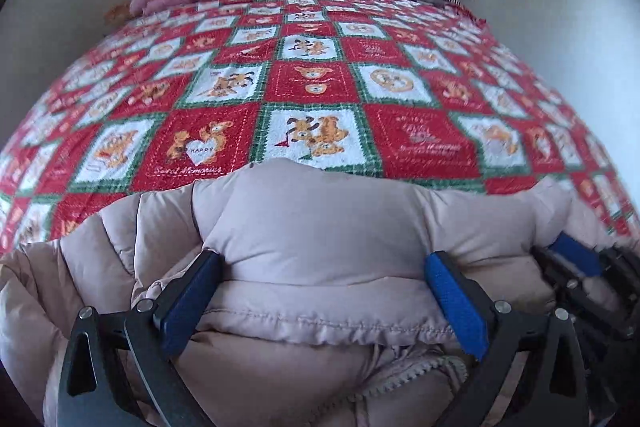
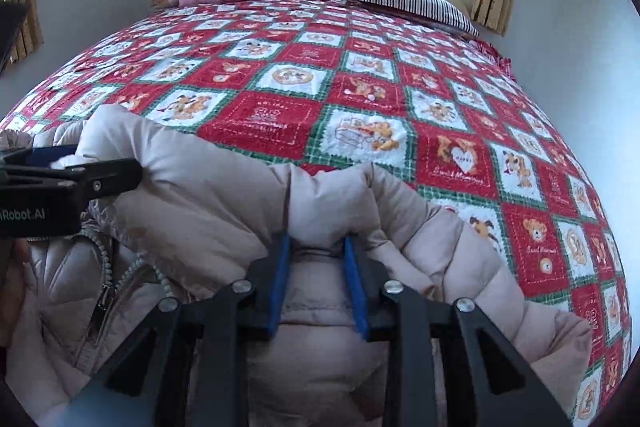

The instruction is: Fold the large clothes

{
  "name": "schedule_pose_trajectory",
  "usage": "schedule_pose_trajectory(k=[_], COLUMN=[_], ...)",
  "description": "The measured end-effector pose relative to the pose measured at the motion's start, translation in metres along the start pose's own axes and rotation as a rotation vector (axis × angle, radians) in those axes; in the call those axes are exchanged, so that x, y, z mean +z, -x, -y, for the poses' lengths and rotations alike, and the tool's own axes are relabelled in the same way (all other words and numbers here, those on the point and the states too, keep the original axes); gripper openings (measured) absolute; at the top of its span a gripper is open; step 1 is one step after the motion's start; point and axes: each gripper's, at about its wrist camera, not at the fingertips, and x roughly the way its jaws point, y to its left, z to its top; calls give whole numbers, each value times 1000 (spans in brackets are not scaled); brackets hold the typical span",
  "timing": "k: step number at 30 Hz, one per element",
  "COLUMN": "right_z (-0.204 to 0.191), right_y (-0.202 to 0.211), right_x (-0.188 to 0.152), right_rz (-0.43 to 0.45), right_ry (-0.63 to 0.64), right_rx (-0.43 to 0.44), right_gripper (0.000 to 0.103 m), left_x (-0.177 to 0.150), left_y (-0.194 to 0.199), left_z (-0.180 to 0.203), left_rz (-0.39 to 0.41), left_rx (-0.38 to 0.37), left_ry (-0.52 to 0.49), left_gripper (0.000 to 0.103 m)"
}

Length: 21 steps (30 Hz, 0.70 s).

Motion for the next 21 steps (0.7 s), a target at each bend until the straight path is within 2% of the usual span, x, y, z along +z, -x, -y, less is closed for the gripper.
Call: schedule_pose_trajectory(k=[11, 21], right_z=[-10, -13], right_y=[-9, -13], right_x=[-1, -1], right_rz=[-29, -42], right_ry=[35, 49], right_rx=[-69, -89], right_gripper=[32, 31], left_x=[-4, -4], left_y=[-15, -17], left_z=[9, 10], left_rz=[-15, -22], left_rx=[114, 125], left_ry=[-66, -70], left_gripper=[102, 102])
